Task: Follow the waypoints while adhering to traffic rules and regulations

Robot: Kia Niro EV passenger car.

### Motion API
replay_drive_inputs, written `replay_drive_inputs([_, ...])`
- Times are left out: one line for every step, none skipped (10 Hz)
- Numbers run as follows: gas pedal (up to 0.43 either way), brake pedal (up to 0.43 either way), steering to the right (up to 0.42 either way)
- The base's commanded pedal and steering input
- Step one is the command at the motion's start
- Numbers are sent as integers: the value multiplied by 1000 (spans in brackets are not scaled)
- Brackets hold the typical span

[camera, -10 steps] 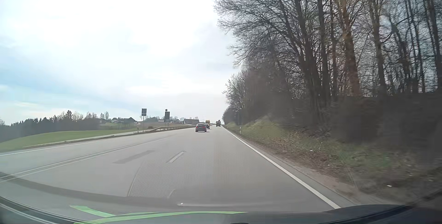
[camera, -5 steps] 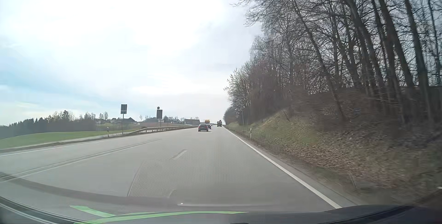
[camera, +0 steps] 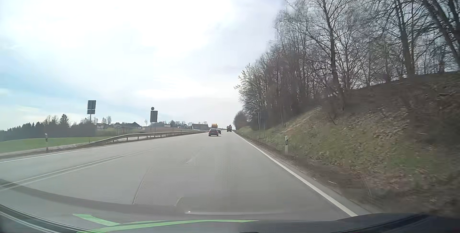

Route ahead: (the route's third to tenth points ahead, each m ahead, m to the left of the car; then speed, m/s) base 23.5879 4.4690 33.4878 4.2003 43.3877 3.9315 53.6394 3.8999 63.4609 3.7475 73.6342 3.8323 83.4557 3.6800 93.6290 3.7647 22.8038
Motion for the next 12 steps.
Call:
replay_drive_inputs([390,0,0])
replay_drive_inputs([390,0,0])
replay_drive_inputs([390,0,0])
replay_drive_inputs([390,0,0])
replay_drive_inputs([390,0,0])
replay_drive_inputs([390,0,1])
replay_drive_inputs([390,0,1])
replay_drive_inputs([390,0,1])
replay_drive_inputs([378,0,1])
replay_drive_inputs([378,0,1])
replay_drive_inputs([378,0,1])
replay_drive_inputs([378,0,1])
